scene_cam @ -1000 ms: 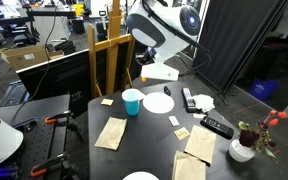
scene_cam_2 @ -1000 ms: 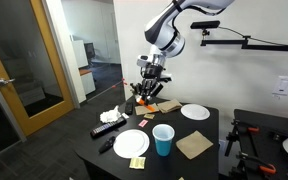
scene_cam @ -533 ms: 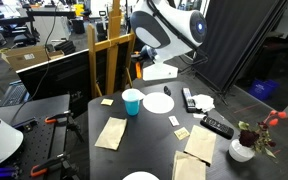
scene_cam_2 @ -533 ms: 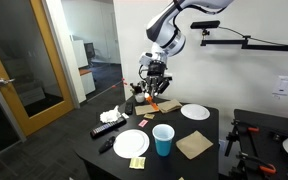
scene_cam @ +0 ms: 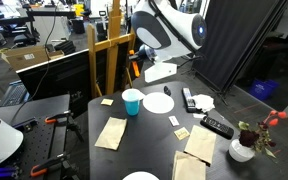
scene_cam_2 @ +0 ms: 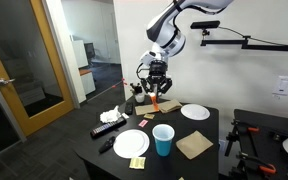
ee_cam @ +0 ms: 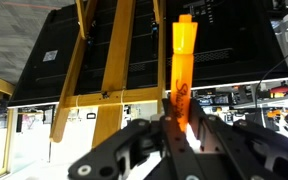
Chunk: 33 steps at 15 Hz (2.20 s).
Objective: Move the blue cup to the left and put the orange marker inside it
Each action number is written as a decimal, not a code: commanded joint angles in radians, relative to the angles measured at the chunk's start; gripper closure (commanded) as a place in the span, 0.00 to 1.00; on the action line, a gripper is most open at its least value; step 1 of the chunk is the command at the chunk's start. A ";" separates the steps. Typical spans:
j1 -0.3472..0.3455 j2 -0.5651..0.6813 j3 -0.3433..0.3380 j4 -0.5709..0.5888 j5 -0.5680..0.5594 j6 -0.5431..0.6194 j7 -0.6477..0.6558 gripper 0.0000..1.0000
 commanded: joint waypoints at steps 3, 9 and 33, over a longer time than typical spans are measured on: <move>0.004 0.025 -0.037 0.018 0.026 -0.129 -0.035 0.95; 0.021 0.041 -0.066 0.008 0.002 -0.154 -0.022 0.80; -0.106 0.236 0.017 0.102 -0.009 -0.205 -0.237 0.95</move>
